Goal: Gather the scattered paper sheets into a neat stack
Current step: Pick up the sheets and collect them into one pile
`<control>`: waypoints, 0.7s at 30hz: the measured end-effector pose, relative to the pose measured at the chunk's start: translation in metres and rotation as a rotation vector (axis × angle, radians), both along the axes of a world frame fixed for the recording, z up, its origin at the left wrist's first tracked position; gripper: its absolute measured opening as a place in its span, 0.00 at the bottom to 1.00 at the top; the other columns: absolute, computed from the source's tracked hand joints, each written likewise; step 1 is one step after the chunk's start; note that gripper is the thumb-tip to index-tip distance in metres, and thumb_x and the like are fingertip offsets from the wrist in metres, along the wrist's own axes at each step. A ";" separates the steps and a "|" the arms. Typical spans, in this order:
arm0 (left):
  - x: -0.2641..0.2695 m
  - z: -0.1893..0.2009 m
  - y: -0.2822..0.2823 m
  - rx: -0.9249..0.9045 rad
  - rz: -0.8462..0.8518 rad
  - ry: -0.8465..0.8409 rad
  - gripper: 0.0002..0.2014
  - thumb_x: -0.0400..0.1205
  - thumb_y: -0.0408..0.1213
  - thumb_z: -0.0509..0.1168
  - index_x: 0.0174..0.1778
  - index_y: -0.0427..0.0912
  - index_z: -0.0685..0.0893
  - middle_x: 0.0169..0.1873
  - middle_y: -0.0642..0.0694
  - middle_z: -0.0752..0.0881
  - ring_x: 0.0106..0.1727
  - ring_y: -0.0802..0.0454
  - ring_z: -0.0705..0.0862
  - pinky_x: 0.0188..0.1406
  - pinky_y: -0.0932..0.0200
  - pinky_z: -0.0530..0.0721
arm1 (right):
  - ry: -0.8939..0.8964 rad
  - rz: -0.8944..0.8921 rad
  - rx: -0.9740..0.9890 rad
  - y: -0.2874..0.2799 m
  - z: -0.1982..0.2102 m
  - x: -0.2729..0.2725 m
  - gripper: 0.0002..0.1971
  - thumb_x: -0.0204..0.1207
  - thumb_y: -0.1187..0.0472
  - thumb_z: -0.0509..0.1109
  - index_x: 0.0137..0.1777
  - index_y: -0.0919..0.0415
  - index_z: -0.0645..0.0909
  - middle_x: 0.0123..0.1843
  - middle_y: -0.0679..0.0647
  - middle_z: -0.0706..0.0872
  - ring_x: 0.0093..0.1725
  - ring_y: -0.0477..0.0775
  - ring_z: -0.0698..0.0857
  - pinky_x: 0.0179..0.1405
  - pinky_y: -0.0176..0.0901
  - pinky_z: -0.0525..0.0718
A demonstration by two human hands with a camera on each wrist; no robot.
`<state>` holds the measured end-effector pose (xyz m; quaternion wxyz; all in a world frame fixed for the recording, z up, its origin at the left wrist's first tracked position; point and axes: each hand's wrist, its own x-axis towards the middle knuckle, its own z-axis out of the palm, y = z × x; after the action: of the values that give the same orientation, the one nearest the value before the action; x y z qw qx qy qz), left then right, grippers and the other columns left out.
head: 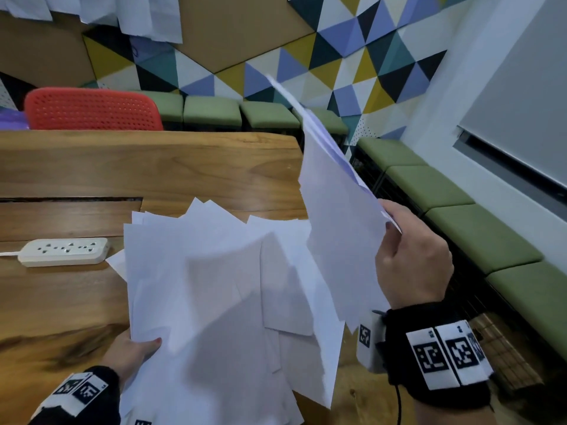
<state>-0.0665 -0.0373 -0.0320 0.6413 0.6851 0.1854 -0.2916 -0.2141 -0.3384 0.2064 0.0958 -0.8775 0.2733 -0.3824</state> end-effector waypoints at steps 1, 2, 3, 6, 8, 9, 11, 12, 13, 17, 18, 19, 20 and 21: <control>0.001 -0.002 0.001 0.002 0.002 0.003 0.20 0.77 0.18 0.63 0.65 0.23 0.74 0.52 0.28 0.83 0.50 0.30 0.83 0.60 0.35 0.77 | -0.084 0.033 -0.022 0.001 -0.002 0.002 0.21 0.70 0.68 0.59 0.60 0.54 0.83 0.46 0.60 0.91 0.42 0.68 0.86 0.36 0.46 0.79; 0.003 -0.003 0.001 0.006 -0.001 -0.002 0.20 0.77 0.18 0.64 0.65 0.23 0.74 0.51 0.28 0.84 0.50 0.30 0.83 0.60 0.34 0.77 | -0.164 0.071 -0.004 0.001 -0.004 0.005 0.19 0.70 0.69 0.60 0.58 0.58 0.85 0.42 0.61 0.90 0.39 0.67 0.85 0.34 0.42 0.75; 0.002 -0.002 0.000 0.011 -0.012 -0.010 0.19 0.76 0.18 0.64 0.64 0.22 0.74 0.51 0.28 0.84 0.49 0.30 0.83 0.59 0.35 0.78 | -0.227 0.116 0.050 0.001 -0.009 0.007 0.16 0.71 0.69 0.62 0.55 0.62 0.85 0.38 0.62 0.89 0.36 0.63 0.84 0.33 0.39 0.71; 0.001 0.004 -0.001 -0.002 -0.035 -0.013 0.15 0.77 0.18 0.63 0.61 0.26 0.76 0.51 0.29 0.83 0.49 0.31 0.82 0.54 0.41 0.79 | -0.301 0.203 0.348 0.002 -0.028 0.013 0.10 0.74 0.69 0.65 0.50 0.69 0.85 0.36 0.60 0.86 0.36 0.55 0.84 0.35 0.32 0.73; -0.001 0.007 -0.001 -0.002 -0.035 -0.012 0.15 0.78 0.19 0.62 0.61 0.27 0.76 0.51 0.29 0.83 0.49 0.32 0.82 0.45 0.46 0.80 | -0.200 0.220 0.598 -0.001 -0.055 0.017 0.09 0.74 0.70 0.67 0.52 0.69 0.84 0.41 0.57 0.85 0.43 0.52 0.84 0.38 0.32 0.78; -0.001 0.007 -0.001 0.004 -0.034 -0.016 0.16 0.78 0.19 0.62 0.62 0.26 0.76 0.52 0.28 0.83 0.49 0.32 0.82 0.42 0.49 0.80 | -0.137 0.221 0.708 -0.004 -0.070 0.019 0.09 0.74 0.71 0.68 0.53 0.68 0.84 0.44 0.57 0.86 0.47 0.54 0.86 0.44 0.37 0.82; 0.000 0.007 0.002 0.029 -0.023 -0.013 0.16 0.78 0.21 0.63 0.63 0.25 0.76 0.54 0.27 0.84 0.50 0.31 0.83 0.44 0.47 0.81 | -0.048 0.201 0.903 -0.009 -0.102 0.022 0.09 0.73 0.70 0.68 0.53 0.63 0.83 0.49 0.61 0.88 0.52 0.60 0.87 0.52 0.52 0.85; 0.001 0.007 0.003 0.043 -0.017 -0.003 0.17 0.78 0.22 0.64 0.64 0.25 0.77 0.56 0.27 0.84 0.52 0.30 0.84 0.47 0.44 0.82 | -0.025 0.193 0.988 -0.010 -0.116 0.022 0.09 0.74 0.71 0.68 0.53 0.64 0.82 0.50 0.63 0.88 0.53 0.61 0.86 0.53 0.53 0.84; 0.001 0.008 0.003 0.050 -0.021 0.002 0.18 0.78 0.23 0.65 0.65 0.26 0.77 0.57 0.28 0.84 0.54 0.30 0.84 0.52 0.41 0.82 | -0.013 0.185 1.066 -0.010 -0.128 0.021 0.09 0.74 0.72 0.68 0.54 0.67 0.81 0.51 0.63 0.87 0.53 0.61 0.85 0.52 0.50 0.82; -0.001 0.012 0.004 0.024 -0.050 0.026 0.16 0.80 0.28 0.65 0.64 0.31 0.78 0.55 0.32 0.86 0.53 0.34 0.85 0.52 0.44 0.82 | 0.181 0.141 1.257 -0.001 -0.177 0.018 0.10 0.71 0.70 0.71 0.53 0.67 0.81 0.48 0.63 0.87 0.52 0.63 0.85 0.52 0.51 0.81; -0.001 0.013 0.003 -0.002 -0.047 0.025 0.14 0.80 0.29 0.64 0.62 0.33 0.79 0.52 0.34 0.86 0.50 0.36 0.85 0.48 0.47 0.82 | 0.251 0.139 1.281 0.004 -0.186 0.018 0.11 0.69 0.68 0.73 0.51 0.66 0.82 0.48 0.63 0.88 0.53 0.64 0.86 0.53 0.54 0.83; -0.002 0.014 0.003 -0.038 -0.038 0.025 0.13 0.81 0.32 0.64 0.61 0.36 0.79 0.48 0.37 0.87 0.48 0.38 0.85 0.45 0.49 0.82 | 0.306 0.144 1.309 0.009 -0.195 0.017 0.11 0.67 0.66 0.74 0.49 0.65 0.82 0.48 0.63 0.88 0.52 0.65 0.86 0.53 0.55 0.84; -0.003 0.015 0.002 -0.066 -0.031 0.021 0.11 0.81 0.34 0.64 0.59 0.38 0.80 0.45 0.40 0.87 0.46 0.40 0.85 0.42 0.52 0.81 | 0.368 0.138 1.332 0.016 -0.200 0.017 0.10 0.67 0.66 0.74 0.48 0.66 0.82 0.46 0.63 0.88 0.50 0.64 0.87 0.49 0.53 0.85; -0.004 0.017 0.002 -0.075 -0.039 0.007 0.11 0.80 0.36 0.66 0.58 0.40 0.80 0.44 0.43 0.87 0.46 0.42 0.85 0.40 0.53 0.81 | 0.425 0.152 1.350 0.022 -0.204 0.017 0.10 0.67 0.67 0.74 0.48 0.67 0.81 0.45 0.62 0.87 0.48 0.63 0.86 0.45 0.50 0.85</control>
<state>-0.0702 -0.0357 -0.0151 0.6602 0.6630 0.1630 -0.3131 -0.1975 -0.3168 0.0026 0.5895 -0.6987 0.4011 0.0578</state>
